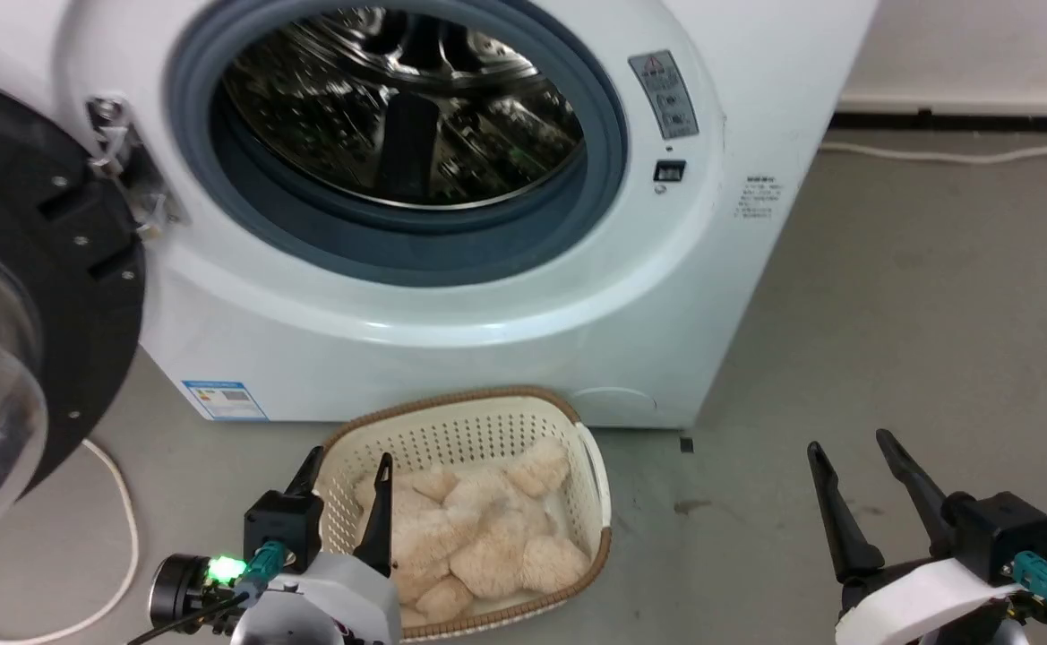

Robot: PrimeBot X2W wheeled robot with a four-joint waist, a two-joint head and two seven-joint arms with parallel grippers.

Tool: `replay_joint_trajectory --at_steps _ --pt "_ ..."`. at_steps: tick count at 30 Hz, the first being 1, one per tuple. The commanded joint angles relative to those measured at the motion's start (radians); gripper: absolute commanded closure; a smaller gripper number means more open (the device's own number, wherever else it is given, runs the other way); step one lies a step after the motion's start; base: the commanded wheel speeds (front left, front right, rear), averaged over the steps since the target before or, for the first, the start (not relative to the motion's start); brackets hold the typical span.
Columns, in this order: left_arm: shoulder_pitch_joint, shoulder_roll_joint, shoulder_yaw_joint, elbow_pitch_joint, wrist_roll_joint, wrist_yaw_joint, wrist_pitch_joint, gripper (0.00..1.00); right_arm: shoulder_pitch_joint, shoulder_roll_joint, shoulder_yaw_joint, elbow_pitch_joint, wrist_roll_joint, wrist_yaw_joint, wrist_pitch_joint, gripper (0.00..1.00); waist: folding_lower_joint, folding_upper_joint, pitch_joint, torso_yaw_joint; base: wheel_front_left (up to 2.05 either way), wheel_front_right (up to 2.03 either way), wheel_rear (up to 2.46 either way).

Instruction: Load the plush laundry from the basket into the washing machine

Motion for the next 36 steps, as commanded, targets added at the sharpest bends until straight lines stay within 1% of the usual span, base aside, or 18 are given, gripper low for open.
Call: replay_joint_trajectory --at_steps 1,8,21,23,24,33,36 --pt "-0.023 0.01 -0.01 0.017 -0.006 -0.005 -0.009 0.0 -0.021 0.0 -0.002 -0.005 0.015 0.0 -0.01 0.0 -0.0001 0.0 0.018 -0.012 0.0 0.0 0.0" --pt "-0.077 0.031 -0.04 0.098 -0.018 -0.021 -0.003 0.0 -0.039 0.0 -0.002 -0.002 0.055 0.0 -0.027 0.0 -0.0001 0.0 0.079 -0.044 0.0 0.0 0.0" --pt "-0.188 0.083 -0.094 0.241 -0.043 -0.041 0.056 0.0 -0.074 0.0 0.006 -0.006 0.13 0.0 -0.054 0.0 -0.0001 0.0 0.187 -0.103 0.0 0.0 0.0" --pt "-0.205 0.094 -0.099 0.264 -0.05 -0.043 0.065 0.0 -0.079 0.0 0.008 -0.006 0.143 0.0 -0.058 0.0 -0.0001 0.0 0.203 -0.113 0.0 0.0 0.0" --pt "-0.231 0.112 -0.105 0.299 -0.062 -0.047 0.082 0.0 -0.087 0.0 0.012 -0.006 0.163 0.0 -0.064 0.0 -0.0001 0.0 0.23 -0.128 0.0 0.0 0.0" --pt "-0.317 0.179 -0.122 0.398 -0.089 -0.051 0.145 0.0 -0.109 0.0 0.026 -0.009 0.226 0.0 -0.083 0.0 -0.0001 0.0 0.318 -0.172 0.0 0.0 0.0" --pt "-0.352 0.2 -0.098 0.427 -0.124 -0.038 0.161 0.0 -0.116 0.0 0.031 -0.012 0.243 0.0 -0.089 0.0 -0.0001 0.0 0.351 -0.185 0.0 0.0 0.0"
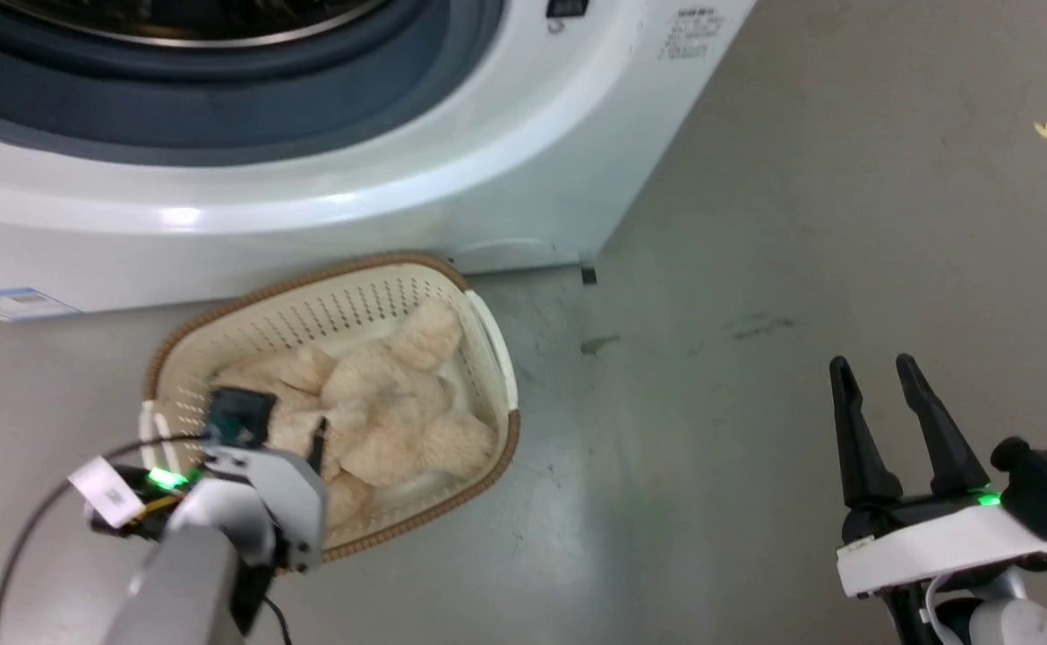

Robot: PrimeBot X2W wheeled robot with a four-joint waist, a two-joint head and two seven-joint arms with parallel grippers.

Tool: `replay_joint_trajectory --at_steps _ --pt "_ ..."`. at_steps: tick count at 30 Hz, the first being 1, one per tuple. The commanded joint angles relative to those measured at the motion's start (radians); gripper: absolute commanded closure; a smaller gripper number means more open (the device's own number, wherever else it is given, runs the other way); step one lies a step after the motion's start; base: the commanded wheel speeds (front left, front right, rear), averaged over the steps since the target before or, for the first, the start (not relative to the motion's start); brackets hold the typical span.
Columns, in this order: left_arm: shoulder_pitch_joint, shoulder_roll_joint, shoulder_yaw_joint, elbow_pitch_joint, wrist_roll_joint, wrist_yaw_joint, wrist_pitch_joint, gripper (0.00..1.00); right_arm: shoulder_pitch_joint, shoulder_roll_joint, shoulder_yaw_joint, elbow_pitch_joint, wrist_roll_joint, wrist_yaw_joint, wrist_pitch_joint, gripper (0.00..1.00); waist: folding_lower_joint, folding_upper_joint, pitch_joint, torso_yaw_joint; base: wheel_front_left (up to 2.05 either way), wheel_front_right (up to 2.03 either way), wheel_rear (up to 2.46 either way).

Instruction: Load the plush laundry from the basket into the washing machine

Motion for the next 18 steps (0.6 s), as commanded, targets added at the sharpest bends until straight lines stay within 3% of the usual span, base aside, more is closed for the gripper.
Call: replay_joint_trajectory --at_steps 1,18 --pt "-0.037 0.022 -0.001 0.025 -0.013 0.003 0.009 0.0 -0.021 0.0 0.004 -0.006 0.019 0.001 -0.01 0.0 -0.0001 -0.0001 0.034 -0.019 0.0 0.0 0.0" --pt "-0.185 0.151 -0.159 0.124 0.039 -0.025 0.162 0.0 -0.051 -0.001 0.011 0.005 0.186 0.001 -0.046 0.0 -0.0001 -0.0001 0.201 -0.092 0.0 0.0 0.0"
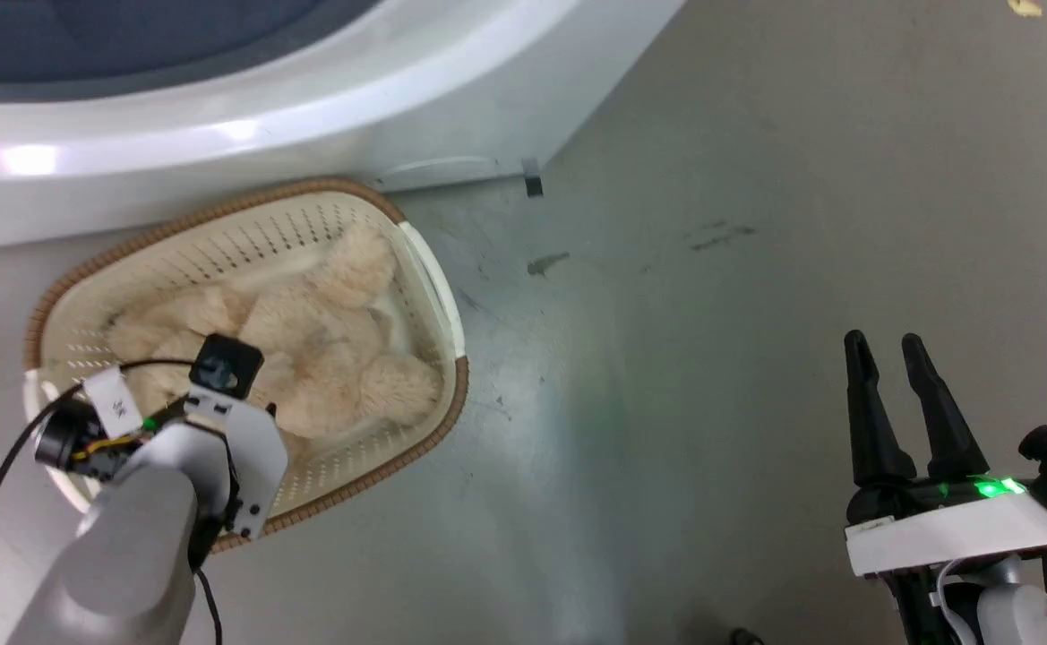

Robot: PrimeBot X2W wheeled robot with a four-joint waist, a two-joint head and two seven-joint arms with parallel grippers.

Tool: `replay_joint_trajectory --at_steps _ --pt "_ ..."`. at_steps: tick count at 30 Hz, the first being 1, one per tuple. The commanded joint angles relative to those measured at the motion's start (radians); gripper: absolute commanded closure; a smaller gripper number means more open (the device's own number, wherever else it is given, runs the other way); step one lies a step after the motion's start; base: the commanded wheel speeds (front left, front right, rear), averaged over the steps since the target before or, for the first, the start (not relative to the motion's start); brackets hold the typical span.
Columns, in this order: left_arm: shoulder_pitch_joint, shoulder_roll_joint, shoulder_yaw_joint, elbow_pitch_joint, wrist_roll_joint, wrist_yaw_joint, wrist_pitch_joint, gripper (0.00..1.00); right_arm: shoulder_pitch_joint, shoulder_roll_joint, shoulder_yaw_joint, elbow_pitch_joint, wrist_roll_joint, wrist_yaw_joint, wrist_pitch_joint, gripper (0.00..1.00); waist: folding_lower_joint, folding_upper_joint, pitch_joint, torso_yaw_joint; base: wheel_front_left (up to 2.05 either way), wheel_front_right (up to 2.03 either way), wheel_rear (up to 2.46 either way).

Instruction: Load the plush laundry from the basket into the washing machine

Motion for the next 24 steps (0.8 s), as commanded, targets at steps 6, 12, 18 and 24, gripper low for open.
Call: replay_joint_trajectory --at_steps 6,12,18,24 --pt "-0.1 0.043 -0.064 0.044 0.015 -0.01 0.059 0.0 -0.025 -0.001 -0.003 0.002 0.053 0.001 -0.022 0.0 -0.0001 -0.0001 0.076 -0.029 0.0 0.0 0.0" --pt "-0.171 0.069 -0.127 0.075 0.02 -0.024 0.118 0.0 -0.034 -0.001 -0.003 0.0 0.089 0.001 -0.035 0.0 -0.0001 -0.0001 0.135 -0.045 0.0 0.0 0.0" --pt "-0.235 0.097 -0.195 0.106 0.013 -0.034 0.167 0.0 -0.045 -0.001 -0.005 -0.001 0.125 0.001 -0.047 0.0 -0.0001 -0.0001 0.195 -0.06 0.0 0.0 0.0" --pt "-0.287 0.116 -0.222 0.148 -0.008 -0.032 0.182 0.0 -0.056 -0.001 -0.006 0.004 0.159 0.001 -0.06 0.0 -0.0001 -0.0001 0.251 -0.078 0.0 0.0 0.0"
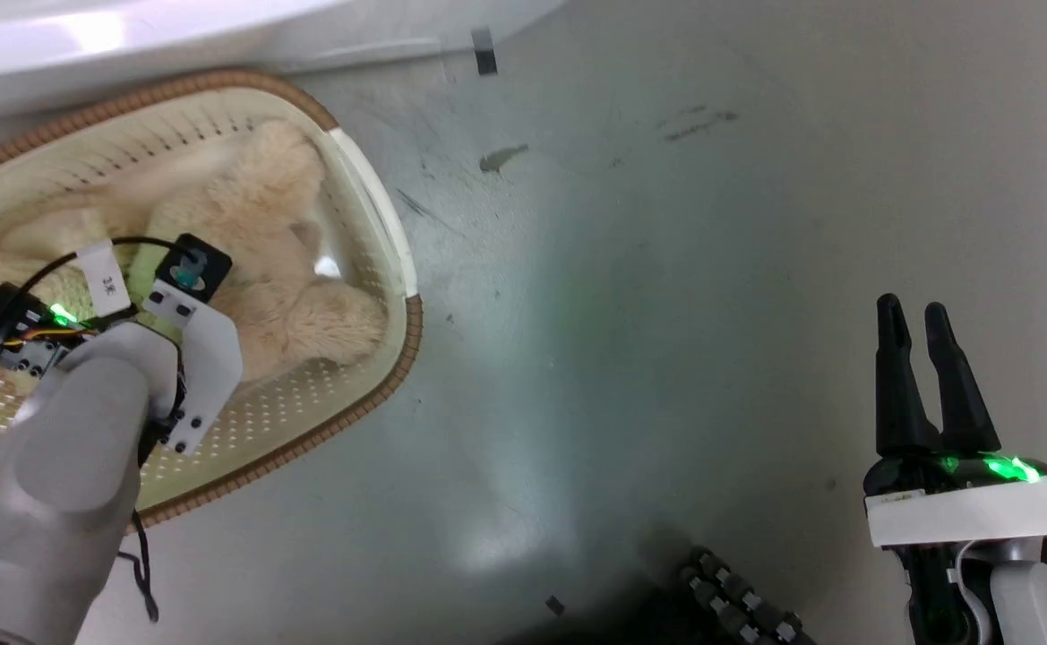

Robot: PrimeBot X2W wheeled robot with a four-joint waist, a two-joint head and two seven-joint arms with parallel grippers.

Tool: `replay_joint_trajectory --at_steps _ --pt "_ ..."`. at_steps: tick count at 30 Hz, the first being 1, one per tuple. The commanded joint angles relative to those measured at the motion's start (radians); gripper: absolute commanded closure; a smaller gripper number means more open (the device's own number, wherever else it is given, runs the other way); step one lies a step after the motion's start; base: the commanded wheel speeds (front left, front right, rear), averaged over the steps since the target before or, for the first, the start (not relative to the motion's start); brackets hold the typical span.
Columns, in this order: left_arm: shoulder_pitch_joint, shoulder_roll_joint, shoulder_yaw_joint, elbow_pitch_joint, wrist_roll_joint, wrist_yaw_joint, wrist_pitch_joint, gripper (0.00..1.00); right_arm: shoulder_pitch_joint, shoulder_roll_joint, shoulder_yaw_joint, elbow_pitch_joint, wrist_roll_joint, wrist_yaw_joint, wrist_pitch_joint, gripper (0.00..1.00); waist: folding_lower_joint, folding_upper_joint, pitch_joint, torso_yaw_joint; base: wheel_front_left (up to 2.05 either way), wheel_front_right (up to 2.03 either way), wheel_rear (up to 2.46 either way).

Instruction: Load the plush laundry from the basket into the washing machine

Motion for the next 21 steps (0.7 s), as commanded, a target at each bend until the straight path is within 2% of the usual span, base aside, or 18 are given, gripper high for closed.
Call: replay_joint_trajectory --at_steps 1,7,8,9,15,21 --pt "-0.03 0.012 -0.017 0.032 -0.014 0.004 0.013 0.0 -0.021 -0.001 -0.001 0.003 0.024 0.001 -0.014 0.0 -0.0001 -0.0001 0.03 -0.014 0.0 0.0 0.0" --pt "-0.061 0.037 -0.044 0.081 -0.04 0.001 0.016 0.0 -0.031 -0.001 0.003 0.009 0.058 0.001 -0.026 0.0 -0.0001 -0.0001 0.073 -0.038 0.0 0.0 0.0" --pt "-0.065 0.04 -0.048 0.09 -0.045 0.002 0.015 0.34 -0.033 -0.001 0.003 0.01 0.064 0.001 -0.028 0.0 -0.0001 -0.0001 0.08 -0.043 0.0 0.0 0.0" --pt "-0.07 0.041 -0.051 0.099 -0.052 0.002 0.015 1.0 -0.036 -0.001 0.002 0.012 0.07 0.001 -0.03 0.0 -0.0001 -0.0001 0.086 -0.047 0.0 0.0 0.0" --pt "-0.095 0.061 -0.063 0.147 -0.089 0.021 -0.008 1.0 -0.058 -0.001 0.014 0.024 0.099 0.001 -0.043 0.0 -0.0001 -0.0001 0.105 -0.085 0.0 0.0 0.0" --pt "-0.054 0.056 -0.039 0.153 -0.121 0.062 -0.073 1.0 -0.075 -0.001 0.032 0.039 0.087 0.001 -0.043 0.0 -0.0001 -0.0001 0.038 -0.11 0.0 0.0 0.0"
